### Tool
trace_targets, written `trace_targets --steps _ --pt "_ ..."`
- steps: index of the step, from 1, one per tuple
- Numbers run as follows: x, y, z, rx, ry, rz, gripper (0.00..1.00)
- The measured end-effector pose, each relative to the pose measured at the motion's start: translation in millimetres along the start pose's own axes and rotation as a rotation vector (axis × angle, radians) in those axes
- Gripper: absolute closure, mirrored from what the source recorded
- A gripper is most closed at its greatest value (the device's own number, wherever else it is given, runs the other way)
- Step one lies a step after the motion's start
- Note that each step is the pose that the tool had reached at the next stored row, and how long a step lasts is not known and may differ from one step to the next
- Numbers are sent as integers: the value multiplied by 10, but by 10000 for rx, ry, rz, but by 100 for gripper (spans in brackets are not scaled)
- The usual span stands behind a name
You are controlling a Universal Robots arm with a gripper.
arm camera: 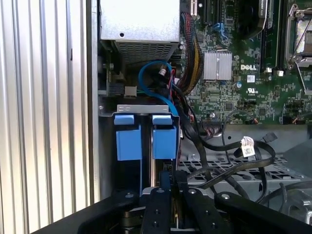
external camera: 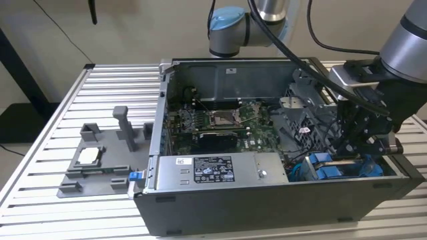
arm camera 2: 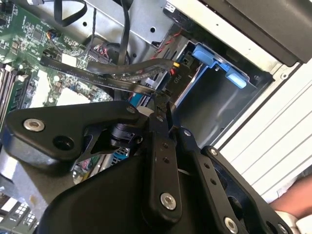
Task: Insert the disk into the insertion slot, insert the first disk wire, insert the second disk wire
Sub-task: 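Insert the second disk wire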
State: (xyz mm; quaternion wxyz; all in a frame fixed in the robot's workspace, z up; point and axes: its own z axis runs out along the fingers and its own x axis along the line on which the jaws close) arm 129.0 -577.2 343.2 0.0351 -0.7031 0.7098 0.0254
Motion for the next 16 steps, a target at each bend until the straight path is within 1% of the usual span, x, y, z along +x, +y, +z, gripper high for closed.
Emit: trace_targets --steps 16 --pt "-4 -2 18 15 0 180 84"
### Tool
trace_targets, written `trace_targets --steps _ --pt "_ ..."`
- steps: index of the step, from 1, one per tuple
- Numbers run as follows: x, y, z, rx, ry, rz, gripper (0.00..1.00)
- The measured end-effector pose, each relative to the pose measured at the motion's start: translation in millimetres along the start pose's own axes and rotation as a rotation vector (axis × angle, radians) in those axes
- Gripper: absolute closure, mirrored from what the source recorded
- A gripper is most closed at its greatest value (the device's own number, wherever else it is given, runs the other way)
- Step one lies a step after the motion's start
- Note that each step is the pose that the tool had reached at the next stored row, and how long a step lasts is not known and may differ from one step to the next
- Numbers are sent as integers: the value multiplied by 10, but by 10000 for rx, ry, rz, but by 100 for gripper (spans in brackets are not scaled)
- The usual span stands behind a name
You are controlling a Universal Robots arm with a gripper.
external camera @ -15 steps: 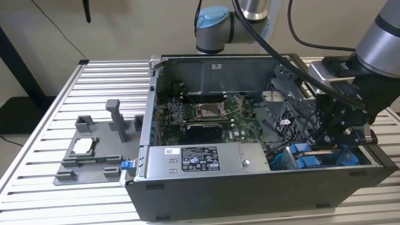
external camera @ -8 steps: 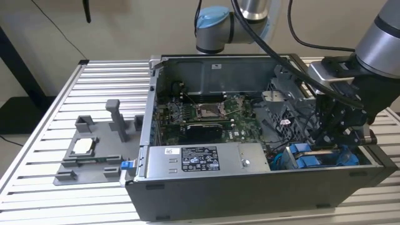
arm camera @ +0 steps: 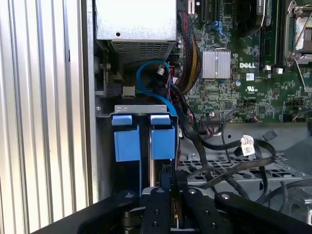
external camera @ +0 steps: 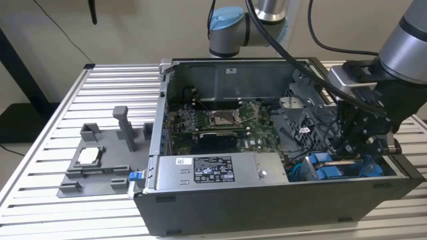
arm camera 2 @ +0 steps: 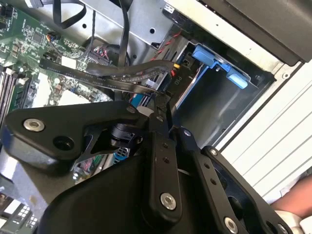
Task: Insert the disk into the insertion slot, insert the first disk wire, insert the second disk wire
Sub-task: 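Insert the second disk wire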
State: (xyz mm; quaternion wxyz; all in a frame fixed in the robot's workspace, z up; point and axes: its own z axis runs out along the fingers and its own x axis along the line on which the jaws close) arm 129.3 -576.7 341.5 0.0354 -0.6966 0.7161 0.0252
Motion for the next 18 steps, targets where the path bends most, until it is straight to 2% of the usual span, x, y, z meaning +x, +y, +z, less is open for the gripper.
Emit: trace_targets --steps 18 --pt "10 -3 57 30 -1 347 82"
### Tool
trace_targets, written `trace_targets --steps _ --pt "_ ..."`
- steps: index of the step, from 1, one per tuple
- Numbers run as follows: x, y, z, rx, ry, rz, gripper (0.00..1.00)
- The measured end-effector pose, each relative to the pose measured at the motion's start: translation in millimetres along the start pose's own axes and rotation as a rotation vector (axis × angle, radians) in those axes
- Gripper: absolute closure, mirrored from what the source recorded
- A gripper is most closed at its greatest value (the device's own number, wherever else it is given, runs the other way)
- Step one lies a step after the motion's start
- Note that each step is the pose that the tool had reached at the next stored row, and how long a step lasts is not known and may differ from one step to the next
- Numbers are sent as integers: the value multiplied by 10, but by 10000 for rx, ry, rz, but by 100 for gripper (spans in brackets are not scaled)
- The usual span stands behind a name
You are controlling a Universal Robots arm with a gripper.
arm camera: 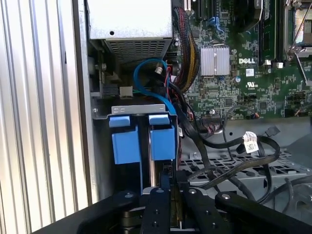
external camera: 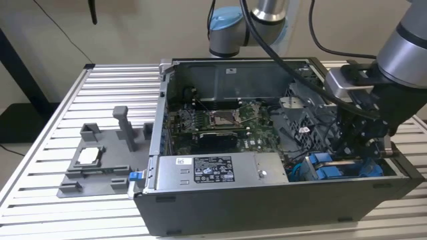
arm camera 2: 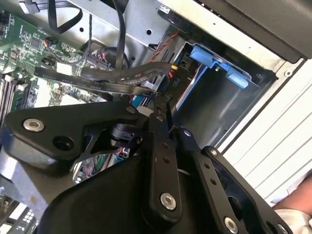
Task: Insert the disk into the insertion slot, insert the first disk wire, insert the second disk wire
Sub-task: 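Insert the second disk wire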
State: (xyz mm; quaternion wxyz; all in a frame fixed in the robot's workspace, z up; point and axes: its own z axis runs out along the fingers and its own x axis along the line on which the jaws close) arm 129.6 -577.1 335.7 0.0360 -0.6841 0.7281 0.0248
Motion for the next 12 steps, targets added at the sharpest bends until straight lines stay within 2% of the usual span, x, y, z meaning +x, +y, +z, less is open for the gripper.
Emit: trace_targets --steps 1,2,3,12 --pt "0 0 0 0 0 2 76" --pt "0 0 0 0 1 6 76" --pt "-1 0 -5 -6 2 10 69" --pt "-14 -3 -154 -35 8 62 69"
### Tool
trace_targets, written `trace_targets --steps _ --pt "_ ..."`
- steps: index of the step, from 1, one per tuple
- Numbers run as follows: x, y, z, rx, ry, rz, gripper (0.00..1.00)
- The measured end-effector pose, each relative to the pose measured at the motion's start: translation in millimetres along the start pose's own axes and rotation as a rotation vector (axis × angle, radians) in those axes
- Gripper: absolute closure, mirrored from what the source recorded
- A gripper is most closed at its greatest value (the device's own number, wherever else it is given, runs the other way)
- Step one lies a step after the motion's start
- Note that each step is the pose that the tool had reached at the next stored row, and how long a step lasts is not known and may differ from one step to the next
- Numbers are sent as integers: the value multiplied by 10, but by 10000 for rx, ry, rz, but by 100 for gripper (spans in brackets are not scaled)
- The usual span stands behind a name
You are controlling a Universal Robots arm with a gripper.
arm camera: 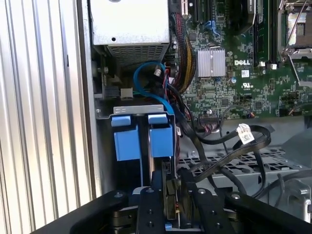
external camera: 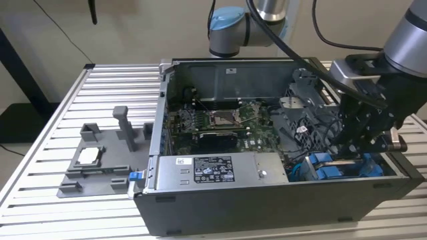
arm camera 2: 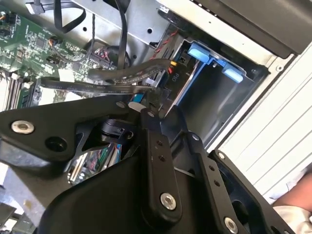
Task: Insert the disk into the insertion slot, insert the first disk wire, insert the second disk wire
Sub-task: 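Insert the second disk wire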
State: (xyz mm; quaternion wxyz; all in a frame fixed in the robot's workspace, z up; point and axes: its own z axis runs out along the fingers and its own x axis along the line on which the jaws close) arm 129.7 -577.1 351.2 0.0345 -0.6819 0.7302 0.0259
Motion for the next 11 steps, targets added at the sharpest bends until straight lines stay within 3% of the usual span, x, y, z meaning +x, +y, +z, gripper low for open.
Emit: trace_targets --steps 5,11 --pt "-10 -1 -98 0 -1 5 69" --pt "-11 -1 -112 0 -1 6 69"
